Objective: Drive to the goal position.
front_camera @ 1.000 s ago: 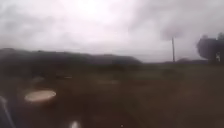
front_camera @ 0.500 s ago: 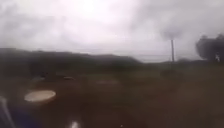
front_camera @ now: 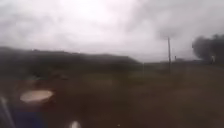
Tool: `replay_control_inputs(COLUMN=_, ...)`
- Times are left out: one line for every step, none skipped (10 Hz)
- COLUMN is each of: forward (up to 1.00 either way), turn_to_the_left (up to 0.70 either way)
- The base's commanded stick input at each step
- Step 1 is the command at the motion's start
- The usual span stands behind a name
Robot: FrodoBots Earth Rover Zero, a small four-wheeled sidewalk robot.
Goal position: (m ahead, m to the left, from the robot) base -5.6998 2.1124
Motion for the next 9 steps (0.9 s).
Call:
replay_control_inputs(forward=0.0, turn_to_the_left=-0.7)
replay_control_inputs(forward=0.0, turn_to_the_left=-0.7)
replay_control_inputs(forward=0.0, turn_to_the_left=-0.7)
replay_control_inputs(forward=0.0, turn_to_the_left=-0.7)
replay_control_inputs(forward=0.0, turn_to_the_left=-0.7)
replay_control_inputs(forward=0.0, turn_to_the_left=-0.7)
replay_control_inputs(forward=0.0, turn_to_the_left=-0.7)
replay_control_inputs(forward=0.0, turn_to_the_left=-0.7)
replay_control_inputs(forward=0.0, turn_to_the_left=-0.7)
